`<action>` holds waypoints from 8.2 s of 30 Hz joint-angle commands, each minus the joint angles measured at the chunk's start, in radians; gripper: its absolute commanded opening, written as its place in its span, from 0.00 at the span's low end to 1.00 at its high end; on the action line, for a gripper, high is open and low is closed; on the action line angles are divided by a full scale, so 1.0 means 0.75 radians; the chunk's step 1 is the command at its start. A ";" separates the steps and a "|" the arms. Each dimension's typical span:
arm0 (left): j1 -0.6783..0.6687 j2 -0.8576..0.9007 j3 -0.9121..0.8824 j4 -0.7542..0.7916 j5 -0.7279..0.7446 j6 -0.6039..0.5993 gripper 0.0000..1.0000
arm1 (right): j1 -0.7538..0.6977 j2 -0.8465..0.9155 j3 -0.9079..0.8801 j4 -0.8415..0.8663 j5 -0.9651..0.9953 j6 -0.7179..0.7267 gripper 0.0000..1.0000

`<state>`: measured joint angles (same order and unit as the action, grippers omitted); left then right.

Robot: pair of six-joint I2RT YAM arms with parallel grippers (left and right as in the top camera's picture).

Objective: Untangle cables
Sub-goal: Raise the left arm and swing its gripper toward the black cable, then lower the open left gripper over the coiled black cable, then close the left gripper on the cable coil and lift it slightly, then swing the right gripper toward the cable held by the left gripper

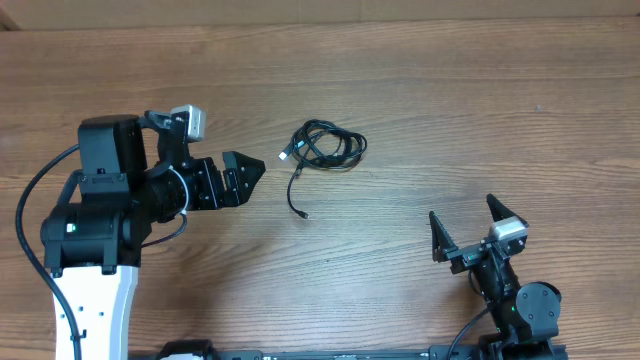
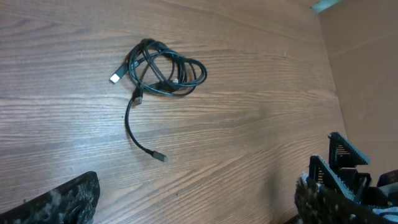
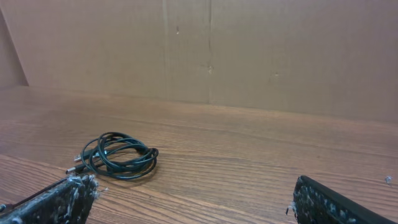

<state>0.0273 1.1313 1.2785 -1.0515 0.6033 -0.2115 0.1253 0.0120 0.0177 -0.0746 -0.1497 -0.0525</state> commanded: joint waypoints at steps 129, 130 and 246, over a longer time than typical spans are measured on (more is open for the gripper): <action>-0.500 1.127 0.012 0.832 -0.430 0.164 0.45 | 0.006 -0.007 -0.013 0.006 0.009 0.003 1.00; -0.500 1.127 0.012 0.831 -0.430 0.164 0.45 | 0.006 -0.007 -0.013 0.006 0.009 0.003 1.00; -0.349 1.114 0.001 0.883 0.627 0.620 0.04 | 0.005 1.343 0.659 -0.480 -0.583 1.018 0.14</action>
<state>-0.2363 1.9625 1.2560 -0.3824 0.8864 0.1616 0.1249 0.9466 0.4957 -0.4484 -0.5690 0.6754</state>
